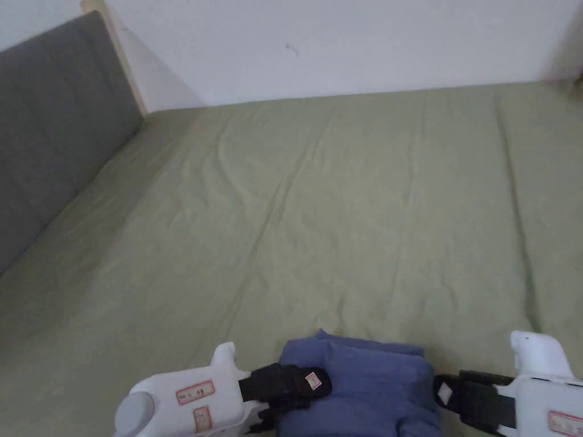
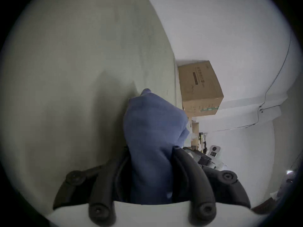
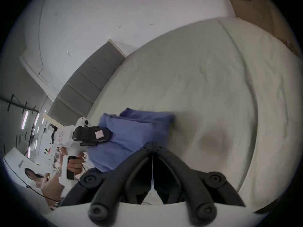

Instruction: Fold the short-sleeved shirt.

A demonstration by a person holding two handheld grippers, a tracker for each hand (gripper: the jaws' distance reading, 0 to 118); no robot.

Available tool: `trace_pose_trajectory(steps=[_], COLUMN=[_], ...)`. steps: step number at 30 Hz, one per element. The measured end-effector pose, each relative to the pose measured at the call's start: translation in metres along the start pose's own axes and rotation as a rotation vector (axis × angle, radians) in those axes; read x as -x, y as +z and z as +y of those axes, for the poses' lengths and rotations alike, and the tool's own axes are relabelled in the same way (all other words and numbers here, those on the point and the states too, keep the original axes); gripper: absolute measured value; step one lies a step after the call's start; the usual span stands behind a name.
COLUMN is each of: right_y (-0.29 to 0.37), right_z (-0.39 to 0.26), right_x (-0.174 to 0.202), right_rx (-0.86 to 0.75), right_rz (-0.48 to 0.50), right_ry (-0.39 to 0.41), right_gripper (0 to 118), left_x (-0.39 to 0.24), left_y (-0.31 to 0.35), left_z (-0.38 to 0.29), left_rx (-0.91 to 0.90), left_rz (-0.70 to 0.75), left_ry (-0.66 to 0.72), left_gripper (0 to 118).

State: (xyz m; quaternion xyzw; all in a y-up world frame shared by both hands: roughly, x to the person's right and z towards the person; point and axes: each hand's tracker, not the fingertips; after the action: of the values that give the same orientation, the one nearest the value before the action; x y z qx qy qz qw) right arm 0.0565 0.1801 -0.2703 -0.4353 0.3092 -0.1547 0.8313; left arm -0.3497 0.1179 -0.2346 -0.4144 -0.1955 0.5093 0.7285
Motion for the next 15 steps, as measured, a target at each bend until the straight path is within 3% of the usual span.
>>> trace_pose_trajectory(steps=[3,9,14,15], right_y=[-0.005,-0.036,-0.068,-0.074], right_z=[0.014,0.028,0.033,0.035], right_x=[0.015,0.053,0.081,0.084], right_rx=[-0.010,-0.015,0.012,0.016], right_rz=[-0.011,0.002,0.066,0.072], right_ry=[0.024,0.059,0.061,0.059], right_gripper=[0,0,0,0], left_x=[0.017,0.058,0.066,0.067], left_y=[0.066,0.209,0.271,0.275], left_z=[0.037,0.104,0.129,0.132], left_rx=[-0.117,-0.367,-0.509,-0.508], left_rz=[0.071,0.266,0.452,0.510], left_ry=[-0.026,0.048,0.042,0.016], left_gripper=[30,30,32,52])
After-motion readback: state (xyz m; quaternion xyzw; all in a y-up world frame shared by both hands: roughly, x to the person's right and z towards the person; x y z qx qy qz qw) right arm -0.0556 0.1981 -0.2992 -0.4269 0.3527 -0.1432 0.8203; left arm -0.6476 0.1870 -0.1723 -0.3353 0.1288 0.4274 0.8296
